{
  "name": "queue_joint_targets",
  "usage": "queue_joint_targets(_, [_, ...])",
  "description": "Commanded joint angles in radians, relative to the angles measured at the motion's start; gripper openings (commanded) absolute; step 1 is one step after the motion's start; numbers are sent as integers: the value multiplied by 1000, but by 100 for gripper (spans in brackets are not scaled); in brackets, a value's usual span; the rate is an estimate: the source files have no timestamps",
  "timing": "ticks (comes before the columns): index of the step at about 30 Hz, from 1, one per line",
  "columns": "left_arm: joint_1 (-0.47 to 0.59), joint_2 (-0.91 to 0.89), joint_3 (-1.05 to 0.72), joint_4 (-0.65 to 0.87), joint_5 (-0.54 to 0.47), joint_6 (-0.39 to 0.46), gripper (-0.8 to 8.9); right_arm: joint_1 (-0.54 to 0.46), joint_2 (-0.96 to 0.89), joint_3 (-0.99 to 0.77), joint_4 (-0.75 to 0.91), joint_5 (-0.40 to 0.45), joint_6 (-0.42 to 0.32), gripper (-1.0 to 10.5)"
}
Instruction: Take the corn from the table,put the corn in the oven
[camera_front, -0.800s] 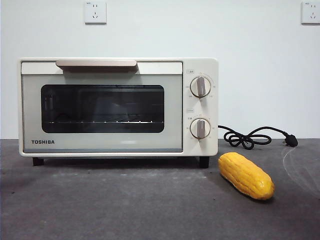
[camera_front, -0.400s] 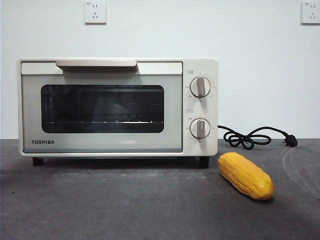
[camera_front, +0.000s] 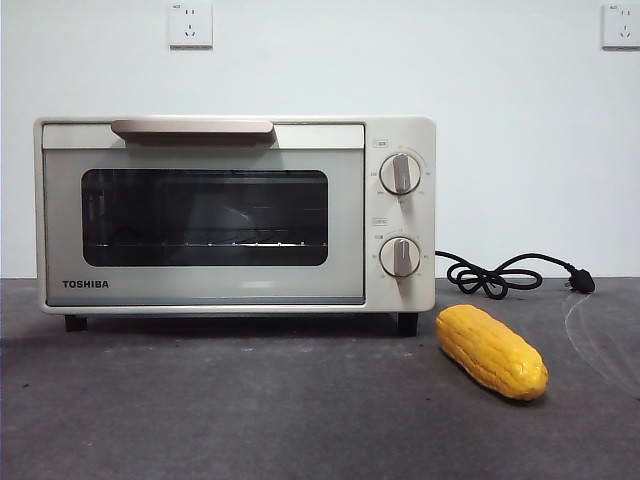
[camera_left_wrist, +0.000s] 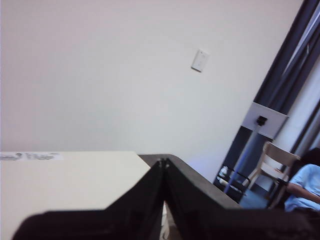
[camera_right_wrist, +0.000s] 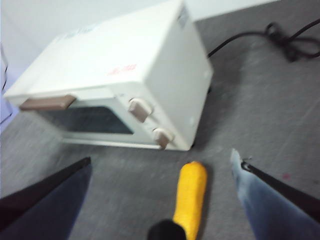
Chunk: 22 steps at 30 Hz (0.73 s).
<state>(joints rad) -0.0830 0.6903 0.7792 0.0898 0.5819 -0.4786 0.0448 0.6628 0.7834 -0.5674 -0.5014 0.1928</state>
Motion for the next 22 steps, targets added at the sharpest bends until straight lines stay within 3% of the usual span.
queue_joint_targets(1, [-16,41,61,-41,6,20,-4,72,80,34,-17,18,-21,474])
queue_joint_targets(4, [-39,75,115,-79,6,46,-4,171,163,43,-10,102,-21,474])
queue_joint_targets(11, [-91,112,203,-150,4,92,-4,422,350,44,1,382,-21,474])
queue_joint_targets(16, [-109,112,212,-152,2,90,-4,502,498,44,36,426,-13,474])
queue_joint_targets(22, [-111,111,212,-179,2,91,-4,517,653,44,83,459,-14,474])
